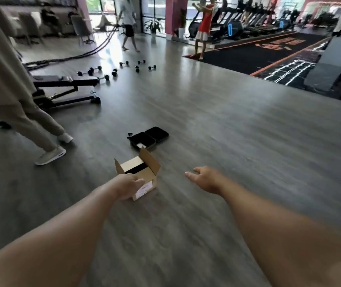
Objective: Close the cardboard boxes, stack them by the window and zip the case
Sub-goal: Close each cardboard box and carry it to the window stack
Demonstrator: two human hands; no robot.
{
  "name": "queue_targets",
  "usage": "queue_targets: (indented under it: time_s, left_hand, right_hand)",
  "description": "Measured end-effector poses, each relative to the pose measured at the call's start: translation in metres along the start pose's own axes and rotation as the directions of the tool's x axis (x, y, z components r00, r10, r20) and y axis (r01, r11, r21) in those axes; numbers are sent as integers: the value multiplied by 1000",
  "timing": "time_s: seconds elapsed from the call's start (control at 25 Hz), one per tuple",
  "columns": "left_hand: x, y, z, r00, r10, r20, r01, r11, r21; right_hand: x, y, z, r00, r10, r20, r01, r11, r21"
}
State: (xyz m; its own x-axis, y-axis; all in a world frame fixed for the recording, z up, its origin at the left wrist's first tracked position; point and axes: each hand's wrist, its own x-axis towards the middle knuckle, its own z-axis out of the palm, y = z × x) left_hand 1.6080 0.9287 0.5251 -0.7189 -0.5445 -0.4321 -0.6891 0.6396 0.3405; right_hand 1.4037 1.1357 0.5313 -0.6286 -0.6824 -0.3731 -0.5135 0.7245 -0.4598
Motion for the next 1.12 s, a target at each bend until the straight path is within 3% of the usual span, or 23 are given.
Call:
queue_targets:
  time_s: [0.2,0.44,0.6,0.88,1.12]
  left_hand:
    - [115,-23,-35,994,-91,-54,89,996,-28]
    - [273,-67,-89,985,-170,8,170,982,-82]
    - [348,-82,-98,972,-236,13,236,963,-131]
    - [450,-109,-39,914,-403,36,403,898,-176]
    - [519,-140,85,837,-532,127,547,811,-207]
  right_hand:
    - [133,-23,-19,996,-56,75,60,997,-48]
    - [308,-74,-44,978,-115,177,143,978,-155]
    - [403,-91,-49,964,-154,217,187,973,-136]
    - [558,-67,14,907,-167,386,224,969,-108]
    - [648,-3,142,844,-139,518,262,950,-172]
